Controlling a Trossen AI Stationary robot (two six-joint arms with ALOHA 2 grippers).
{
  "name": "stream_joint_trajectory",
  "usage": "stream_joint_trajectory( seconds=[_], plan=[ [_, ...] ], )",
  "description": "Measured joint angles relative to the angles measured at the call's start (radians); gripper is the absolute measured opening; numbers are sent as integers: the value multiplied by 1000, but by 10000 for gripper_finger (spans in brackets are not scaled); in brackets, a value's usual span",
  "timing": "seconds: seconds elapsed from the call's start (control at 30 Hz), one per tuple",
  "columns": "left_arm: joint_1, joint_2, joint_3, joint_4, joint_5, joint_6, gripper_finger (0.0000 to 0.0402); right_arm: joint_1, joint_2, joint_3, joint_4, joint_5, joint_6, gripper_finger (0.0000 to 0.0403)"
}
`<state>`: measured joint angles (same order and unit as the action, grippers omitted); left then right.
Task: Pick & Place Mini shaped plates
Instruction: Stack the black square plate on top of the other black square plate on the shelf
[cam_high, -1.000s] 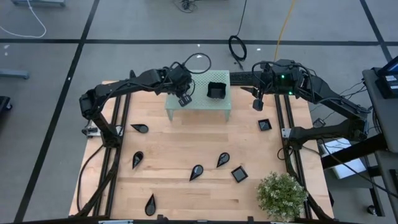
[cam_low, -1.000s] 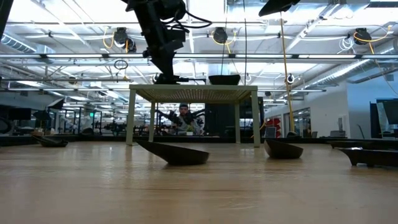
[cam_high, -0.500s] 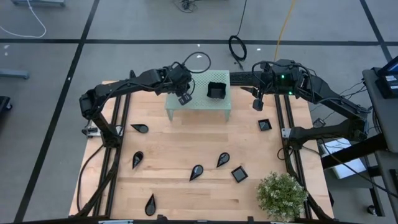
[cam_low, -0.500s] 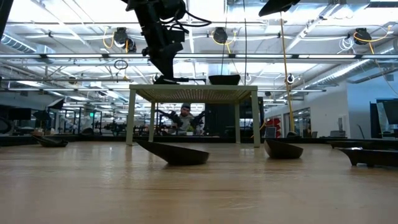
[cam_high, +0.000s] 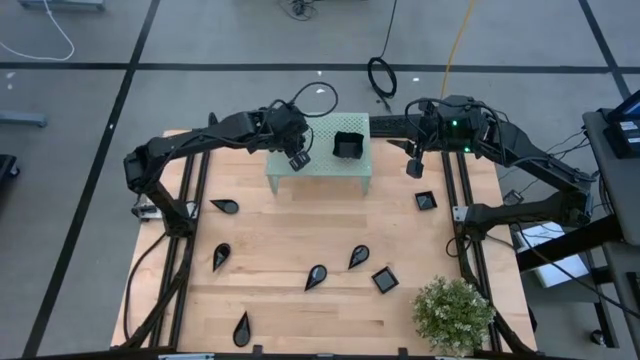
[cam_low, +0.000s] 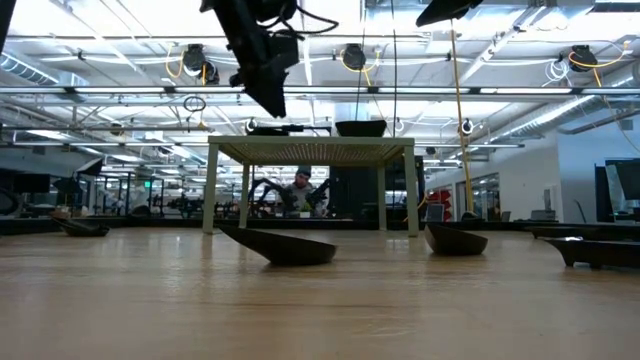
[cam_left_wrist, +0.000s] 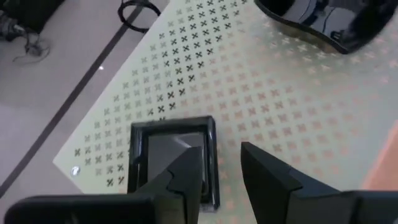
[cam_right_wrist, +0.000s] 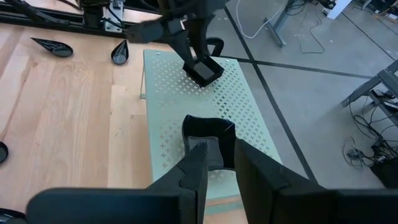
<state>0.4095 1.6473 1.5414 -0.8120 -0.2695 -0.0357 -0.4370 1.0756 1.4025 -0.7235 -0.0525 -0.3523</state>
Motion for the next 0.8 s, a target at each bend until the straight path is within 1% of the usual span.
stream_joint_trajectory(
  seconds=[0.1,0.17,0.3,0.4,0.5,0.6,0.8],
  plan=[
    [-9,-28,0,3,7,-5,116,0,0,0,0,0,0,66],
    [-15,-51,0,-1,21,-37,116,0,0,0,-1,0,0,66],
    [-48,-74,0,11,109,-157,116,0,0,0,-33,0,1,66],
    [-89,-74,0,7,183,-229,116,0,0,0,-92,0,31,66],
    [-139,-74,0,3,244,-256,116,0,0,0,-181,0,84,66],
    [-192,-74,0,-1,269,-259,116,0,-1,-23,-257,0,150,66],
    [-272,-74,0,-1,270,-260,115,0,-5,-191,-277,4,369,66]
  ],
)
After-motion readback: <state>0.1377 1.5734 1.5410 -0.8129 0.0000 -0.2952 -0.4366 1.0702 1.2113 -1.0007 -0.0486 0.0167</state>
